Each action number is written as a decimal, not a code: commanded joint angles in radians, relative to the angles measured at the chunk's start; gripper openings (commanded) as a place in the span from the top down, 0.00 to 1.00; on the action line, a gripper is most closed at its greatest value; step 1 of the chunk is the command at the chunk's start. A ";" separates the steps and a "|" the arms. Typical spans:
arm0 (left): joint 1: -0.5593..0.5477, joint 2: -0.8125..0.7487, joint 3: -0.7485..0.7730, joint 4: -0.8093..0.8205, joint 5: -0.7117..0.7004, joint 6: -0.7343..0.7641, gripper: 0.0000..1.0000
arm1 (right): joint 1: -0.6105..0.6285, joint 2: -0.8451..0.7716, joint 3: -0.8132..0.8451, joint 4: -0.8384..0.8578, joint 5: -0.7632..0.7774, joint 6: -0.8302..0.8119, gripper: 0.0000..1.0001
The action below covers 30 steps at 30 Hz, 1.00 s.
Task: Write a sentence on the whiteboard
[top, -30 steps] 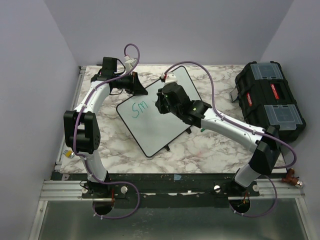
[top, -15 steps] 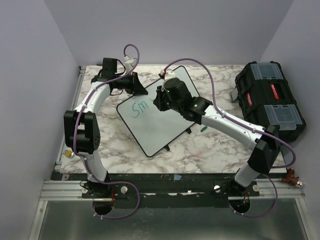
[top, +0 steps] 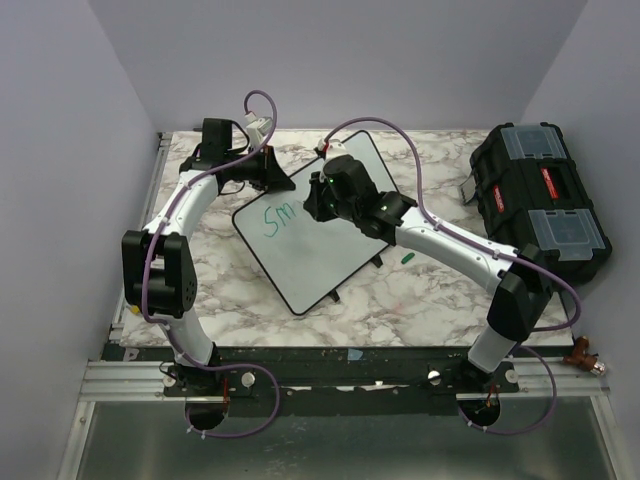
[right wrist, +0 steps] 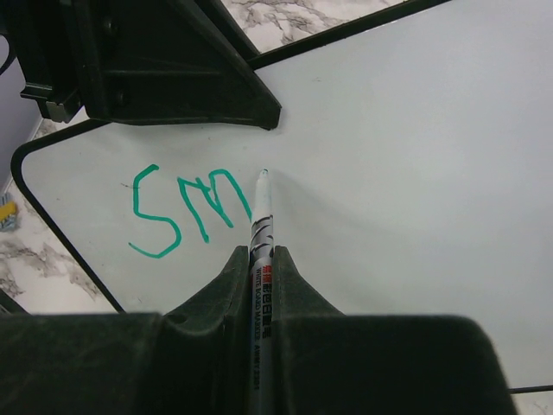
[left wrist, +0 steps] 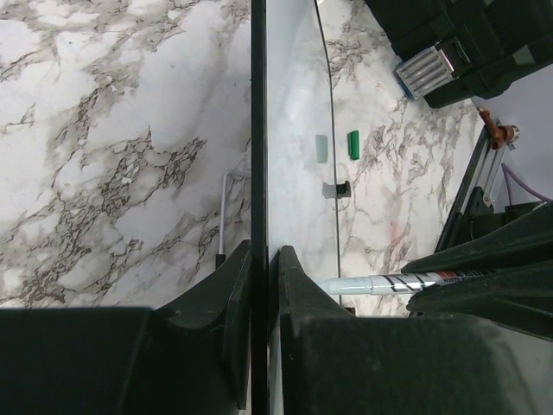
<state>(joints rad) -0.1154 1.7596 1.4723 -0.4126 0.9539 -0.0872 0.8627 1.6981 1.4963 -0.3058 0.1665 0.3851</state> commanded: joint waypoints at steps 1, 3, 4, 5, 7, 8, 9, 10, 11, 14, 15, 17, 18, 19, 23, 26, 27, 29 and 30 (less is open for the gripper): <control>-0.003 -0.029 -0.015 0.085 -0.053 0.060 1.00 | -0.002 -0.019 -0.010 0.026 -0.003 0.016 0.99; -0.004 -0.026 -0.012 0.084 -0.046 0.058 1.00 | -0.002 -0.025 -0.016 0.031 0.000 0.019 0.99; -0.006 -0.026 -0.010 0.083 -0.044 0.058 1.00 | -0.001 -0.027 -0.019 0.033 0.001 0.019 0.99; -0.009 -0.027 -0.010 0.083 -0.043 0.059 1.00 | -0.002 -0.026 -0.020 0.033 0.004 0.019 0.99; -0.010 -0.030 -0.016 0.081 -0.043 0.062 1.00 | -0.001 -0.022 -0.023 0.033 0.011 0.019 0.99; -0.010 -0.032 -0.017 0.081 -0.043 0.064 1.00 | -0.003 -0.019 -0.022 0.033 0.013 0.018 0.99; -0.012 -0.033 -0.020 0.083 -0.043 0.064 1.00 | -0.003 -0.014 -0.024 0.033 0.014 0.016 0.99; -0.012 -0.035 -0.023 0.083 -0.043 0.064 1.00 | -0.004 -0.009 -0.025 0.036 0.014 0.014 0.99; -0.012 -0.035 -0.023 0.081 -0.044 0.065 1.00 | -0.004 -0.001 -0.025 0.039 0.014 0.011 1.00; -0.012 -0.034 -0.026 0.081 -0.046 0.065 1.00 | -0.004 0.006 -0.034 0.039 0.017 0.007 0.99; -0.013 -0.034 -0.026 0.081 -0.046 0.064 1.00 | -0.006 0.003 -0.040 0.039 0.018 0.005 0.99; -0.014 -0.036 -0.027 0.080 -0.048 0.065 1.00 | -0.007 -0.007 -0.058 0.039 0.021 0.003 0.99; -0.016 -0.038 -0.026 0.079 -0.049 0.066 1.00 | -0.006 -0.013 -0.069 0.039 0.020 0.004 0.99; -0.015 -0.038 -0.027 0.078 -0.050 0.067 1.00 | -0.007 -0.017 -0.078 0.040 0.016 0.003 0.99; -0.015 -0.046 -0.030 0.077 -0.059 0.070 1.00 | -0.007 -0.027 -0.118 0.038 0.002 0.007 0.99; -0.016 -0.044 -0.028 0.077 -0.061 0.070 1.00 | -0.007 -0.035 -0.142 0.037 -0.010 0.013 0.99; -0.017 -0.044 -0.027 0.075 -0.060 0.070 1.00 | -0.007 -0.039 -0.149 0.037 -0.011 0.015 0.99; -0.017 -0.041 -0.025 0.072 -0.061 0.071 1.00 | -0.007 -0.049 -0.156 0.037 -0.011 0.016 0.99; -0.017 -0.041 -0.023 0.071 -0.062 0.072 1.00 | -0.006 -0.053 -0.153 0.036 -0.006 0.015 0.99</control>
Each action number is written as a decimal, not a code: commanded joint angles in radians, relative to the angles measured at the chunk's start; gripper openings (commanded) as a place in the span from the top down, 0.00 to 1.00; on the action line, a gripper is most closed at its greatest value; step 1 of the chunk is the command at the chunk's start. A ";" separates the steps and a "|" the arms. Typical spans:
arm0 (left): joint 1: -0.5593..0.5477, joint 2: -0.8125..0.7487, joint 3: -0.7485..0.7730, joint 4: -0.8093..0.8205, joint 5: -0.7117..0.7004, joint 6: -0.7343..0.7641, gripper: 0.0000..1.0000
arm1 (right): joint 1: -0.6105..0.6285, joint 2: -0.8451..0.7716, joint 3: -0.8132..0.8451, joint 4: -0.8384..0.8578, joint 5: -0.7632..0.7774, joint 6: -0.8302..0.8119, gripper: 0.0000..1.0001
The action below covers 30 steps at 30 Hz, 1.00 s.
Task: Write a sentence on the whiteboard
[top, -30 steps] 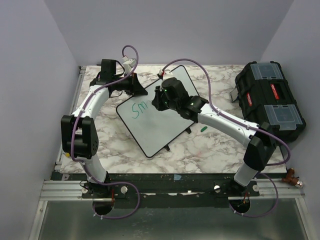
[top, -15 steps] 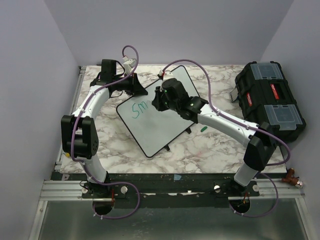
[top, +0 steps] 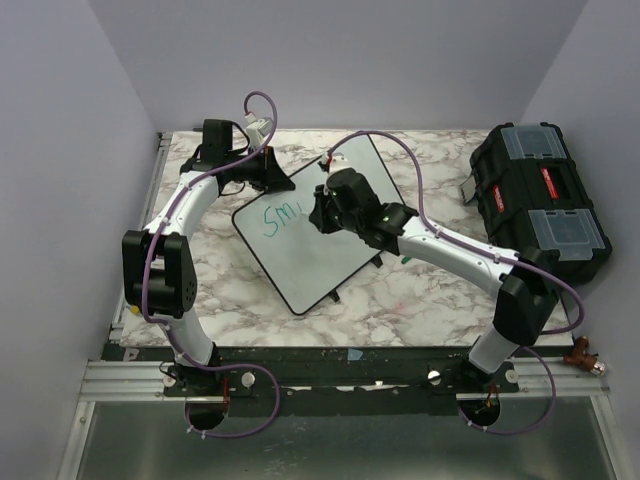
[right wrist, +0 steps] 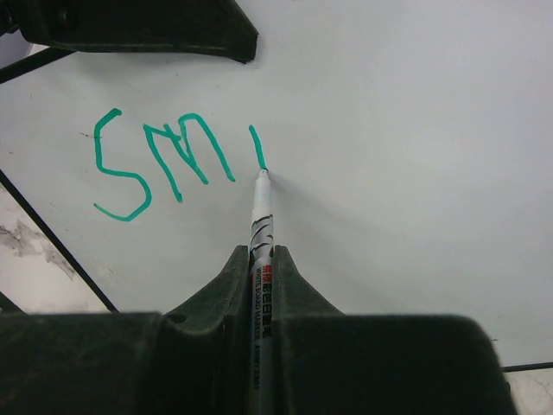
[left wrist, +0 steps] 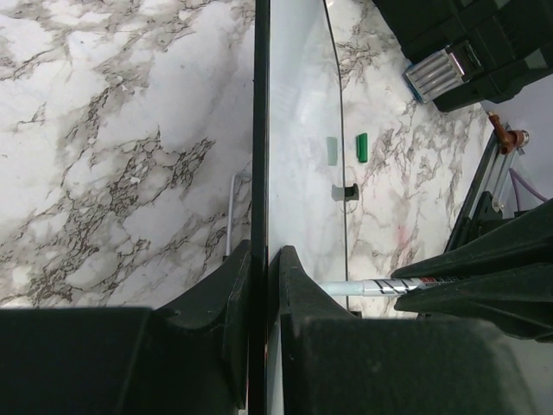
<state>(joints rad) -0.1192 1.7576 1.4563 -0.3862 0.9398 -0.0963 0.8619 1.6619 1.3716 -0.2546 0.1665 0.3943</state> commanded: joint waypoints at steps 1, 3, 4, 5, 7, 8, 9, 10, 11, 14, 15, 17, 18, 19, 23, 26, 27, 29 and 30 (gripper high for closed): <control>-0.013 -0.039 -0.007 0.043 -0.050 0.082 1.00 | -0.006 -0.018 -0.022 -0.020 -0.005 0.004 0.99; -0.014 -0.038 -0.006 0.038 -0.056 0.085 1.00 | -0.006 -0.023 -0.002 -0.028 0.003 0.000 0.99; -0.013 -0.040 -0.005 0.035 -0.059 0.086 1.00 | -0.006 -0.026 0.009 -0.028 0.007 0.001 0.99; -0.014 -0.040 -0.005 0.036 -0.058 0.087 1.00 | -0.006 -0.031 0.017 -0.027 0.016 0.003 0.99; -0.014 -0.037 -0.005 0.036 -0.059 0.087 1.00 | -0.006 -0.041 0.030 -0.009 0.026 0.006 0.99; -0.015 -0.036 -0.005 0.035 -0.059 0.086 1.00 | -0.006 -0.044 0.035 0.001 0.028 0.007 1.00; -0.015 -0.036 -0.002 0.035 -0.060 0.087 1.00 | -0.006 -0.044 0.042 0.009 0.031 0.007 0.99; -0.014 -0.034 -0.001 0.033 -0.060 0.087 1.00 | -0.006 -0.040 0.050 0.017 0.032 0.007 0.99; -0.015 -0.033 0.000 0.031 -0.062 0.087 1.00 | -0.006 -0.031 0.063 0.020 0.034 0.005 0.99; -0.015 -0.029 0.003 0.029 -0.057 0.087 1.00 | -0.006 -0.005 0.095 0.024 0.034 0.006 0.99; -0.014 -0.030 0.003 0.028 -0.056 0.087 1.00 | -0.006 0.004 0.104 0.029 0.032 0.007 0.99; -0.014 -0.030 0.002 0.029 -0.058 0.087 1.00 | -0.006 0.024 0.121 0.036 0.023 0.013 0.99; -0.014 -0.030 0.002 0.028 -0.057 0.087 1.00 | -0.006 0.036 0.129 0.037 0.017 0.017 0.99; -0.014 -0.030 0.003 0.029 -0.057 0.087 1.00 | -0.006 0.046 0.135 0.037 0.013 0.018 0.99; -0.015 -0.035 -0.003 0.033 -0.056 0.087 1.00 | -0.006 0.084 0.151 0.039 0.008 0.025 0.99; -0.016 -0.038 -0.005 0.034 -0.055 0.087 1.00 | -0.007 0.098 0.145 0.044 0.011 0.029 0.99; -0.016 -0.038 -0.004 0.035 -0.057 0.087 1.00 | -0.007 0.100 0.139 0.044 0.012 0.030 0.99; -0.016 -0.037 -0.005 0.033 -0.059 0.087 1.00 | -0.007 0.100 0.124 0.048 0.020 0.032 0.99; -0.016 -0.037 -0.004 0.032 -0.059 0.088 1.00 | -0.007 0.100 0.119 0.047 0.025 0.032 0.99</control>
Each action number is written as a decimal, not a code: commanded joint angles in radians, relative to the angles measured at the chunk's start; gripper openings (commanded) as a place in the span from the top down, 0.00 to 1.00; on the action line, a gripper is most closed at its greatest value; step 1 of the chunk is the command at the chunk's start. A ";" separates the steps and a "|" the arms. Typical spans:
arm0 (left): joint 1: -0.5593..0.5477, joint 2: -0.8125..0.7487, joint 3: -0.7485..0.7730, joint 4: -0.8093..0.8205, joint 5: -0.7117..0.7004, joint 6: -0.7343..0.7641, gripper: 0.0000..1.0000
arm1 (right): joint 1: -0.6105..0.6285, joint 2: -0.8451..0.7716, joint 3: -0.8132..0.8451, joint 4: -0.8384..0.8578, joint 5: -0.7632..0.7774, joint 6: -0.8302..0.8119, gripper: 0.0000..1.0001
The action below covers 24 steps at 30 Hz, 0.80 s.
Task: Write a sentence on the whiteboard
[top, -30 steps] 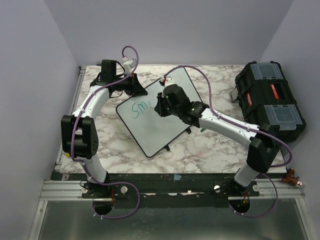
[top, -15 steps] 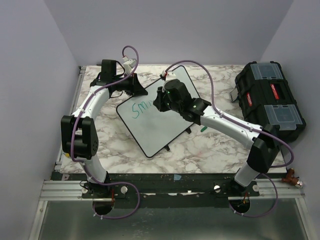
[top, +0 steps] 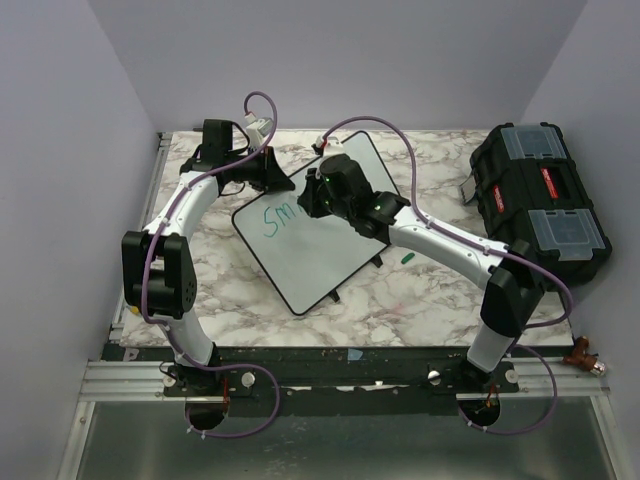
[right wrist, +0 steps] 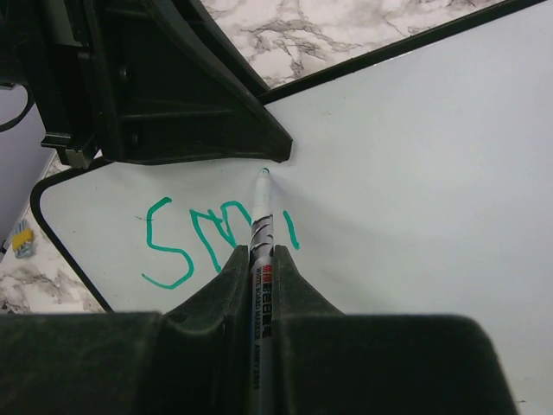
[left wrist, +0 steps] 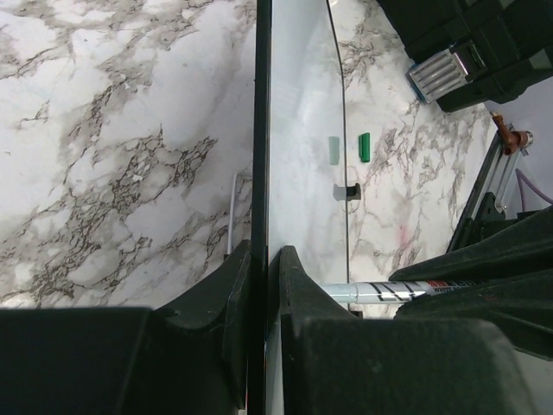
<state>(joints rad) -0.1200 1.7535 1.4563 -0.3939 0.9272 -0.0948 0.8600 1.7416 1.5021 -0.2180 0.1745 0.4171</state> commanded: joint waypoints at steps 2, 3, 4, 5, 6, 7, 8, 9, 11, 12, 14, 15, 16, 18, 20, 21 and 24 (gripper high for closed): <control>-0.015 -0.034 -0.006 0.042 -0.047 0.087 1.00 | -0.007 0.016 -0.025 0.007 0.025 0.010 0.99; -0.015 -0.036 -0.006 0.042 -0.047 0.087 1.00 | -0.009 0.011 -0.034 0.005 0.027 0.010 0.99; -0.015 -0.036 -0.006 0.043 -0.047 0.087 1.00 | -0.010 0.006 -0.043 0.004 0.030 0.011 0.99; -0.015 -0.036 -0.005 0.040 -0.048 0.087 1.00 | -0.012 0.002 -0.049 0.001 0.034 0.012 0.99; -0.015 -0.036 -0.005 0.041 -0.047 0.087 1.00 | -0.011 -0.004 -0.056 0.000 0.037 0.012 0.99; -0.015 -0.038 -0.006 0.040 -0.047 0.087 1.00 | -0.012 -0.008 -0.061 -0.002 0.040 0.013 0.99; -0.015 -0.038 -0.005 0.040 -0.047 0.086 1.00 | -0.012 -0.015 -0.066 -0.006 0.042 0.014 0.99; -0.015 -0.038 -0.006 0.039 -0.049 0.087 1.00 | -0.012 -0.019 -0.070 -0.009 0.044 0.015 0.99; -0.015 -0.040 -0.007 0.039 -0.050 0.087 1.00 | -0.012 -0.028 -0.077 -0.011 0.049 0.015 0.99; -0.016 -0.040 -0.008 0.040 -0.050 0.087 1.00 | -0.012 -0.030 -0.076 -0.015 0.051 0.013 0.99; -0.015 -0.041 -0.007 0.040 -0.050 0.087 1.00 | -0.013 -0.033 -0.070 -0.025 0.057 0.012 0.99; -0.016 -0.040 -0.006 0.039 -0.049 0.087 1.00 | -0.013 -0.034 -0.068 -0.028 0.060 0.011 0.99; -0.015 -0.040 -0.007 0.039 -0.050 0.086 1.00 | -0.012 -0.036 -0.065 -0.030 0.059 0.011 0.99; -0.015 -0.037 -0.005 0.038 -0.049 0.086 1.00 | -0.013 -0.041 -0.061 -0.031 0.056 0.011 0.99; -0.017 -0.034 -0.004 0.036 -0.050 0.086 1.00 | -0.013 -0.046 -0.053 -0.037 0.051 0.011 0.99; -0.017 -0.036 -0.004 0.036 -0.051 0.087 1.00 | -0.013 -0.052 -0.051 -0.041 0.053 0.012 0.99; -0.017 -0.036 -0.001 0.032 -0.055 0.087 1.00 | -0.012 -0.076 -0.049 -0.047 0.060 0.013 0.99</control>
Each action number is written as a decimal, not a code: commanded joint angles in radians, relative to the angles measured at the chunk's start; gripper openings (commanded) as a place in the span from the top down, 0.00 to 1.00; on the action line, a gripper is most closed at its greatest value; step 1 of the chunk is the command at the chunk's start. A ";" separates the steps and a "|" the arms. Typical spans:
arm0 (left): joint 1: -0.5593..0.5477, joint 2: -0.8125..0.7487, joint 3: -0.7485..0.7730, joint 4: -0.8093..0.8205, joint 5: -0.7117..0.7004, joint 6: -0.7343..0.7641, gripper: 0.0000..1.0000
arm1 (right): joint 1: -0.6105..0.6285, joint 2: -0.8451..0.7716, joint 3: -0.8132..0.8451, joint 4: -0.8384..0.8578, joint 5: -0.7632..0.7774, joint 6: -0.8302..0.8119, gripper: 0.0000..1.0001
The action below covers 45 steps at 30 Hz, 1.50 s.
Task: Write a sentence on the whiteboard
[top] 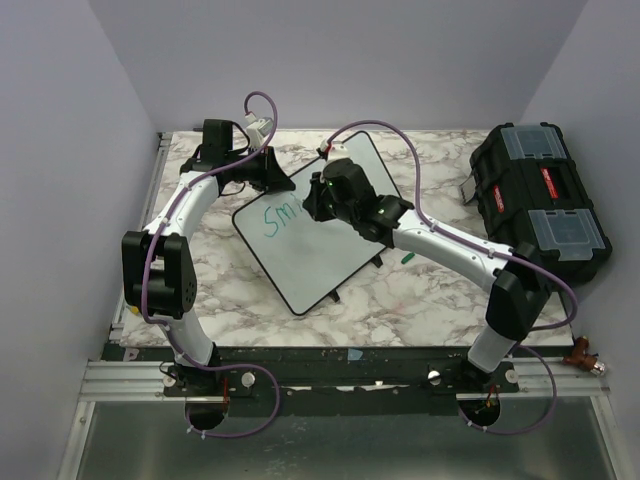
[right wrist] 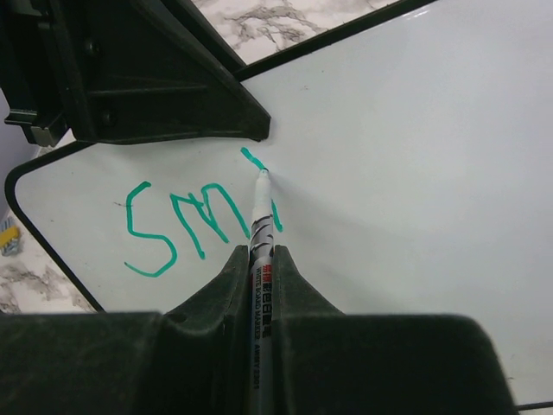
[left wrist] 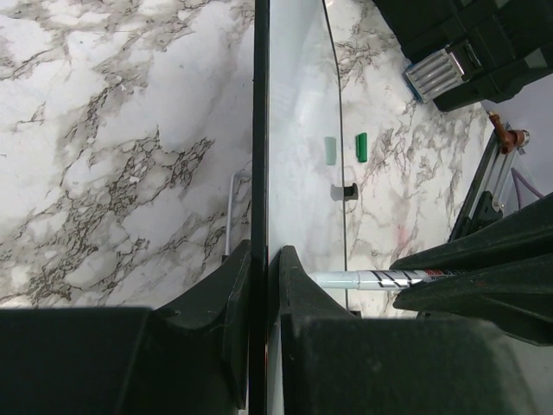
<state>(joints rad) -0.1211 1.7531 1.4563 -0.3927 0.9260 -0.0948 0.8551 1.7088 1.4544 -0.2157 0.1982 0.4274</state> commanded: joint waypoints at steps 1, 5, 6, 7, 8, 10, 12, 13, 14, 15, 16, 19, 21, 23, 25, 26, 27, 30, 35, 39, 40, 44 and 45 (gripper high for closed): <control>-0.017 -0.036 -0.002 0.030 -0.055 0.087 1.00 | -0.008 -0.053 -0.004 -0.053 0.038 0.004 0.99; -0.017 -0.035 0.003 0.024 -0.062 0.090 1.00 | -0.007 -0.089 -0.007 -0.058 0.058 0.005 0.99; -0.017 -0.035 0.004 0.023 -0.063 0.090 1.00 | -0.008 -0.096 -0.007 -0.058 0.068 0.003 0.99; -0.017 -0.036 0.004 0.023 -0.064 0.090 1.00 | -0.008 -0.099 -0.007 -0.058 0.077 0.001 0.99; -0.017 -0.035 0.005 0.023 -0.063 0.090 1.00 | -0.010 -0.103 -0.005 -0.057 0.084 -0.001 0.99; -0.019 -0.037 0.005 0.023 -0.063 0.090 1.00 | -0.014 -0.102 0.002 -0.059 0.086 -0.005 0.99; -0.019 -0.035 0.005 0.022 -0.064 0.090 1.00 | -0.019 -0.095 0.014 -0.059 0.086 -0.007 1.00; -0.018 -0.036 0.004 0.023 -0.065 0.090 1.00 | -0.022 -0.087 0.019 -0.059 0.085 -0.009 0.99; -0.021 -0.036 0.004 0.023 -0.065 0.090 1.00 | -0.023 -0.081 0.026 -0.059 0.082 -0.011 0.99; -0.020 -0.035 0.004 0.022 -0.065 0.090 1.00 | -0.026 -0.071 0.035 -0.059 0.077 -0.012 0.99; -0.020 -0.036 0.005 0.022 -0.065 0.089 1.00 | -0.028 -0.061 0.043 -0.059 0.072 -0.013 0.99; -0.020 -0.036 0.006 0.018 -0.066 0.090 1.00 | -0.031 -0.030 0.072 -0.059 0.057 -0.015 0.99; -0.020 -0.036 0.006 0.017 -0.067 0.090 1.00 | -0.032 -0.010 0.089 -0.059 0.050 -0.017 0.99; -0.020 -0.035 0.007 0.017 -0.067 0.090 1.00 | -0.033 0.008 0.106 -0.059 0.046 -0.022 1.00; -0.021 -0.032 0.010 0.013 -0.067 0.090 1.00 | -0.034 0.024 0.126 -0.061 0.041 -0.025 0.99; -0.020 -0.033 0.011 0.014 -0.067 0.090 1.00 | -0.035 0.030 0.132 -0.060 0.040 -0.025 0.99; -0.020 -0.033 0.010 0.013 -0.068 0.090 1.00 | -0.036 0.038 0.137 -0.062 0.037 -0.024 0.99; -0.020 -0.034 0.009 0.013 -0.067 0.090 1.00 | -0.039 0.053 0.151 -0.064 0.029 -0.023 0.99; -0.021 -0.034 0.010 0.013 -0.067 0.090 1.00 | -0.040 0.076 0.165 -0.065 0.018 -0.021 0.99; -0.021 -0.035 0.010 0.014 -0.066 0.090 1.00 | -0.040 0.086 0.162 -0.069 0.011 -0.019 0.99; -0.020 -0.034 0.011 0.013 -0.066 0.090 1.00 | -0.041 0.086 0.158 -0.070 0.009 -0.017 0.99; -0.020 -0.034 0.011 0.014 -0.066 0.090 1.00 | -0.040 0.083 0.134 -0.070 -0.002 -0.011 0.99; -0.020 -0.034 0.010 0.012 -0.067 0.090 1.00 | -0.040 0.083 0.126 -0.070 -0.006 -0.009 0.99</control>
<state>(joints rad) -0.1257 1.7504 1.4567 -0.3977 0.9142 -0.0948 0.8188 1.7729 1.5860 -0.2642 0.2241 0.4179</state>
